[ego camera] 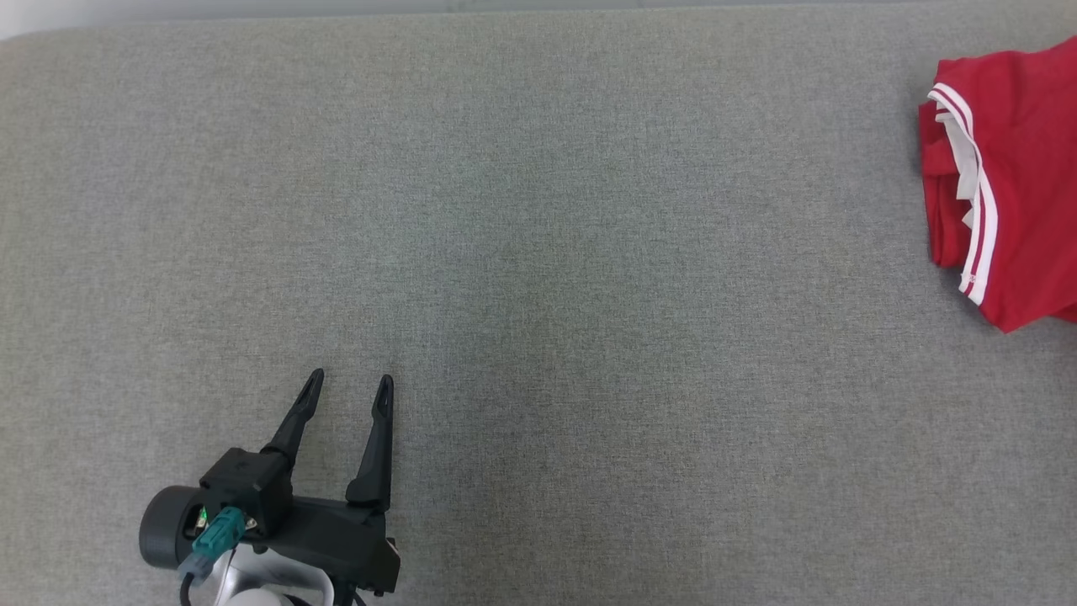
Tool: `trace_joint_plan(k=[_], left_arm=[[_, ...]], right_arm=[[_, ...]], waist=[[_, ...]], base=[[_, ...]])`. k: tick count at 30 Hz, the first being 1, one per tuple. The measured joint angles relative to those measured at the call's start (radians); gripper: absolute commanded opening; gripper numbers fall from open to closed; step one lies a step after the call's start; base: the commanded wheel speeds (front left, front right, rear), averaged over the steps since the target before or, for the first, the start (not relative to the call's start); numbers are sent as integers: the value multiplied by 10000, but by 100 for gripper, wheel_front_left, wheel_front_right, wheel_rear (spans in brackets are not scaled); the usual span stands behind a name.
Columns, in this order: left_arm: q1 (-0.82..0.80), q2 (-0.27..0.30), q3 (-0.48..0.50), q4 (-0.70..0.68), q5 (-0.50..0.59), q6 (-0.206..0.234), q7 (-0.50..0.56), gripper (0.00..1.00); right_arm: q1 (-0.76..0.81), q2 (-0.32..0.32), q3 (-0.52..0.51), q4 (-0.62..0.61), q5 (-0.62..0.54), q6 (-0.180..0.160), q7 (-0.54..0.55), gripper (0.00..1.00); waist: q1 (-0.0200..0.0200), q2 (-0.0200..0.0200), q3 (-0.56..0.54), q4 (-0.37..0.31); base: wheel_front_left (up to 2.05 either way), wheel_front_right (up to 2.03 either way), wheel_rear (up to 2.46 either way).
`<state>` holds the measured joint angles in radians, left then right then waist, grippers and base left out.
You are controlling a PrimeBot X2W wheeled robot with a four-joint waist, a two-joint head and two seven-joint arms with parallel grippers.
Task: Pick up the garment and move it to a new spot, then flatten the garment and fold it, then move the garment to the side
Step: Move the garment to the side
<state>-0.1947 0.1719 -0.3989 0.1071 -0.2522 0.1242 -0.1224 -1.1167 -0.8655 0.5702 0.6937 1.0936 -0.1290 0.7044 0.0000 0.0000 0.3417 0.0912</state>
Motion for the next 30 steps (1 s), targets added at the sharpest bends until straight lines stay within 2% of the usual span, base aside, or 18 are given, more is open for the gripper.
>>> trace_joint_plan(k=[8,9,10,11,21,24,27,30], left_arm=[[-6,-38,-12,12,-2,-2,2,100],[-8,-38,-10,13,-2,-2,2,100],[-11,-40,-10,19,-2,-2,2,100],[-12,-38,-8,23,-2,-2,2,100],[-159,-58,6,186,-4,-2,0,100],[-159,-71,2,311,-19,-2,-6,100],[-159,-117,-2,372,-33,-10,-17,100],[-157,-111,46,424,-75,-10,-63,100]], right_arm=[[-5,-125,291,253,-740,0,104,0],[-5,-125,299,324,-786,0,128,9],[-4,-125,311,385,-897,0,127,50],[-6,-125,322,414,-1018,0,125,100],[-353,-94,600,731,-1910,0,132,100],[-360,23,556,669,-1850,2,67,100],[-330,127,401,428,-1519,107,-242,100],[8,412,311,35,-1344,472,-817,100]], waist=[[-1,0,46,35],[-1,0,52,40],[0,0,57,44],[-1,0,60,48],[-1,0,-127,25],[-1,0,-250,8],[-1,0,-387,5],[-1,0,-565,7]], base=[[0,0,0],[0,0,0],[0,0,0],[0,0,0],[0,0,0],[0,0,0],[0,0,0],[0,0,0]])
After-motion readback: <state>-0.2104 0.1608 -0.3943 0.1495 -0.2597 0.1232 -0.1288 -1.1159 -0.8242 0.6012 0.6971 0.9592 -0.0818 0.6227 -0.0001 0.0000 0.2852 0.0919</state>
